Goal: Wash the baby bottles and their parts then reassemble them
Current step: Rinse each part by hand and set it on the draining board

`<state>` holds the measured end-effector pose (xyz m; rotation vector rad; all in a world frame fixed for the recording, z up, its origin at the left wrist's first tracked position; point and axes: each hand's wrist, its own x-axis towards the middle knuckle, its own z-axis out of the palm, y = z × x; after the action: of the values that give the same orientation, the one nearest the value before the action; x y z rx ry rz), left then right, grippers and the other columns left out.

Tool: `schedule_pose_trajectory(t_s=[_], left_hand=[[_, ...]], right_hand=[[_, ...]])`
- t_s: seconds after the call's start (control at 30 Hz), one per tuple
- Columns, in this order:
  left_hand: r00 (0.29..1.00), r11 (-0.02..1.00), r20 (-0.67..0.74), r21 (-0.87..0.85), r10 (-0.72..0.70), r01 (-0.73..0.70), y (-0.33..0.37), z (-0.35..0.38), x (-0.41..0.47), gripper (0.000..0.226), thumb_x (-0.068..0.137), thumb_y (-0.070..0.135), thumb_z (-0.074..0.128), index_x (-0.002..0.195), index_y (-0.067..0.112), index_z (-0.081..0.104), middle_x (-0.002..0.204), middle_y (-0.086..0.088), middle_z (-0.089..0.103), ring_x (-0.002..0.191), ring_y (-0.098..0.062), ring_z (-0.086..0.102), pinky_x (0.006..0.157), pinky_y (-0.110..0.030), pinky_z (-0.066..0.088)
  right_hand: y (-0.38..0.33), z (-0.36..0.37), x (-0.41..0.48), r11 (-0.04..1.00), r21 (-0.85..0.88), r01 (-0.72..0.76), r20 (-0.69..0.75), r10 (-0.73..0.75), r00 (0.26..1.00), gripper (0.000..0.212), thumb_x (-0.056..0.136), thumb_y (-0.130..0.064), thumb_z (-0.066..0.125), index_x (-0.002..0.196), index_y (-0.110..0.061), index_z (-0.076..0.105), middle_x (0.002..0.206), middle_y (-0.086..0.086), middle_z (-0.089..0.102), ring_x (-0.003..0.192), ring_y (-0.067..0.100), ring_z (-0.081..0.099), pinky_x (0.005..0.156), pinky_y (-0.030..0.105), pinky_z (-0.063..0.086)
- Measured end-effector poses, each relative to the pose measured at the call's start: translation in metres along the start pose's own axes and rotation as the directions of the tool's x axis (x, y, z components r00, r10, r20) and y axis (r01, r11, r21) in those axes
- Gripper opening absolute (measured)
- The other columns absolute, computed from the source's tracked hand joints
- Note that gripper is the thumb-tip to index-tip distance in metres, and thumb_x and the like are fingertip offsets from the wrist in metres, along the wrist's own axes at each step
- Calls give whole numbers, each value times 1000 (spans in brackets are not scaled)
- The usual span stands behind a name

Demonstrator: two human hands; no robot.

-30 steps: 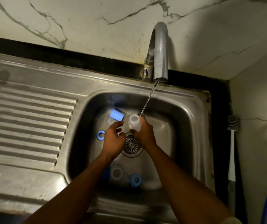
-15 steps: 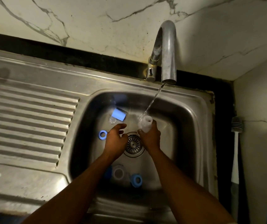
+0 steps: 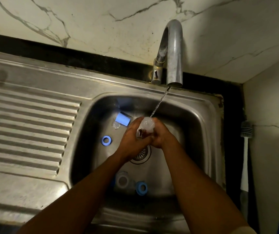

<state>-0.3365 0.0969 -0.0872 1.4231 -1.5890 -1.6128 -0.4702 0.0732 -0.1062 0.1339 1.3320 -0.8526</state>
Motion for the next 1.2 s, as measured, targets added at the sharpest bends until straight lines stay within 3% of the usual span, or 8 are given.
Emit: schedule_pose_trajectory(t_s=[0.13,0.23,0.47,0.57,0.67,0.83,1.07,1.2], left_hand=[[999,999,-33,21,-25,25,21,9,22,69,89,37,69,150,22,40,145,-6,52,131,-21,52,109,-44,46],[993,996,-87,26,-78,80,33,12,37,60,91,45,62,144,23,46,136,-6,58,123,-22,58,103,-46,50],[959,978,-270,159,-90,137,51,13,59,27,102,30,54,100,7,69,79,2,62,67,-6,57,62,-13,46],[925,949,-227,7,-305,314,58,8,63,31,101,26,49,99,0,67,85,-10,61,77,-22,57,72,-33,49],[889,882,22,-117,-458,457,56,1,61,31,101,27,42,104,3,63,91,-14,63,75,-26,60,63,-32,50],[851,808,98,-276,-515,521,51,-4,52,43,106,48,35,121,16,60,111,-13,68,102,-28,64,82,-39,52],[858,758,159,-410,-488,507,62,-2,48,40,105,48,41,108,16,66,99,-8,73,93,-23,69,78,-37,54],[904,797,106,-438,-414,416,41,8,46,48,105,51,37,129,16,60,122,-15,68,110,-29,66,85,-38,54]], right_hand=[[-9,5,-8,999,47,-16,82,12,997,41,97,-40,52,111,-5,66,114,15,69,109,28,64,109,38,44],[-12,11,-14,987,158,-21,110,4,994,42,97,-45,51,113,-10,67,110,14,71,107,26,65,98,36,49],[-14,23,-21,997,33,71,73,-73,995,55,100,-58,37,107,-14,69,108,17,70,103,28,64,95,41,51],[-9,24,-31,970,-167,179,69,-169,983,53,104,-52,30,103,-12,65,85,14,63,71,22,58,61,30,46],[1,23,-35,873,-367,321,51,-325,944,42,105,-42,34,123,-11,56,93,9,66,82,23,67,53,27,53],[20,12,-51,699,-501,510,277,-429,860,64,100,-24,58,149,-28,17,123,-3,60,104,12,63,85,27,57],[36,21,-43,528,-626,574,-37,-755,654,34,84,-51,58,113,-34,49,102,-5,70,92,16,69,79,45,60],[5,30,-38,674,-600,430,-165,-631,758,39,94,-58,47,99,-24,64,100,5,71,95,26,69,86,49,58]])
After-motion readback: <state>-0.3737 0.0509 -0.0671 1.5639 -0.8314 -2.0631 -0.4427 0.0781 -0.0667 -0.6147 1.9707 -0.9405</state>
